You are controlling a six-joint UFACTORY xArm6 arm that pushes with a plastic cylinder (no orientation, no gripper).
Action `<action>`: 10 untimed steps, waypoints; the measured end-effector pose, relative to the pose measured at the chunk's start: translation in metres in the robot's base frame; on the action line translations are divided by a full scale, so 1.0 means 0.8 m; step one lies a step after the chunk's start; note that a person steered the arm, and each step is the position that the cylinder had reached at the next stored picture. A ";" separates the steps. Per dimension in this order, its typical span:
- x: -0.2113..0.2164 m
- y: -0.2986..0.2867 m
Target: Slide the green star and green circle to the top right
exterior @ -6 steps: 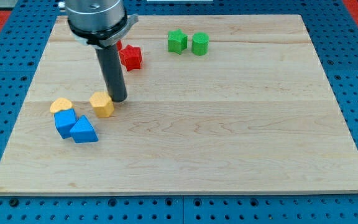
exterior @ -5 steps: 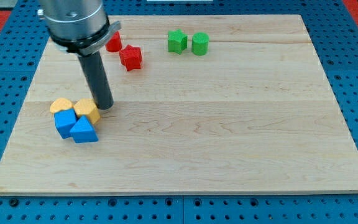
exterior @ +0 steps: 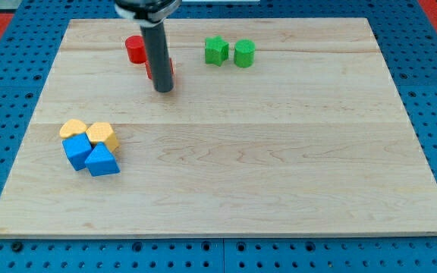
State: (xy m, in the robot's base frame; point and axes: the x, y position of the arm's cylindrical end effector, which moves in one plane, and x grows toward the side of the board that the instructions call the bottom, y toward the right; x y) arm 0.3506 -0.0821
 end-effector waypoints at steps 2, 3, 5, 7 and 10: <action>-0.073 0.043; -0.098 0.048; -0.105 0.131; -0.079 0.149; -0.056 0.249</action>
